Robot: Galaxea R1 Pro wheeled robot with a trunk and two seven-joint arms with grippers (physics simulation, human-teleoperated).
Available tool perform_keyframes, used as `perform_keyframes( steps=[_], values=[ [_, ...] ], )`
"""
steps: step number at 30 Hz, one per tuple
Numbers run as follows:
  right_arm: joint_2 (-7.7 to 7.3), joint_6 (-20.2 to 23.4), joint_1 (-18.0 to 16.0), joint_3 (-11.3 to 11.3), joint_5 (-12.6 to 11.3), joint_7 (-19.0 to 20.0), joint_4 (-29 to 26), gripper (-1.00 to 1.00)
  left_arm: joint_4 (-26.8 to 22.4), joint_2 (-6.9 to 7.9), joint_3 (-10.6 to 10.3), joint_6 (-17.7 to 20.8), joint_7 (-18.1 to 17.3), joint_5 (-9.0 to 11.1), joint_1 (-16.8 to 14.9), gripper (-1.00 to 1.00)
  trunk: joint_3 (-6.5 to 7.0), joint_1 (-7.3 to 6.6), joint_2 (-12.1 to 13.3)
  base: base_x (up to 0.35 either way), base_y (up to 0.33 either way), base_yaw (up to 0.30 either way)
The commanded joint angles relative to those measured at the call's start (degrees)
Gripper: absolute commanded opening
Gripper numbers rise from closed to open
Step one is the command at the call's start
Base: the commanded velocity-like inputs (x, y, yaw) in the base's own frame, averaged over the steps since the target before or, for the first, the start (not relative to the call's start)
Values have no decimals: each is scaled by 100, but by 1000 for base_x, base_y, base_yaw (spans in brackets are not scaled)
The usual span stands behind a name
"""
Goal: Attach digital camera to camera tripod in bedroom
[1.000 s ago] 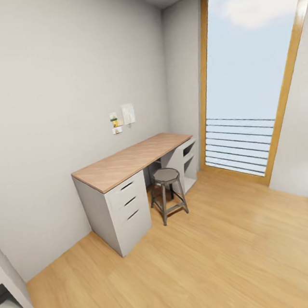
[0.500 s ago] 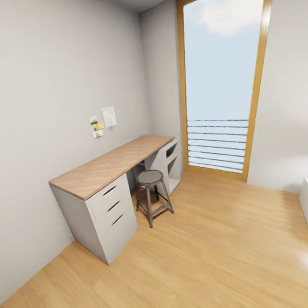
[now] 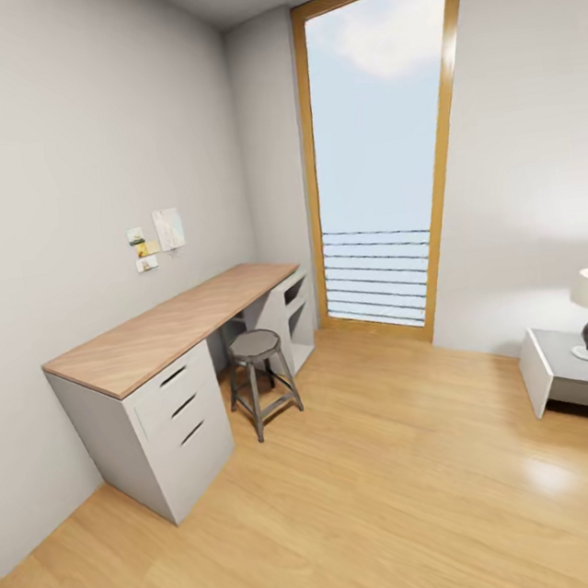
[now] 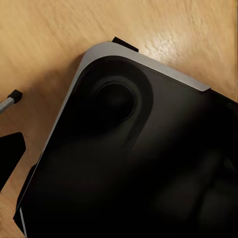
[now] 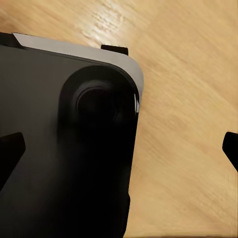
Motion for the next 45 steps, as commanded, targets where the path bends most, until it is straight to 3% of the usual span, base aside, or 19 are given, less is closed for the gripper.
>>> perform_keyframes(
  steps=[1, 45],
  values=[
    [0, -13, -1, -32, 54, -4, -1, 100, -12, 0, -49, -12, 17, 45, 3, 100, -4, 0, -2, 0, 0, -251],
    [-7, -12, -1, -43, 45, -4, -1, 100, -10, 9, -49, -12, 0, 47, 3, 100, -4, 0, -2, 0, 0, -251]
  ],
)
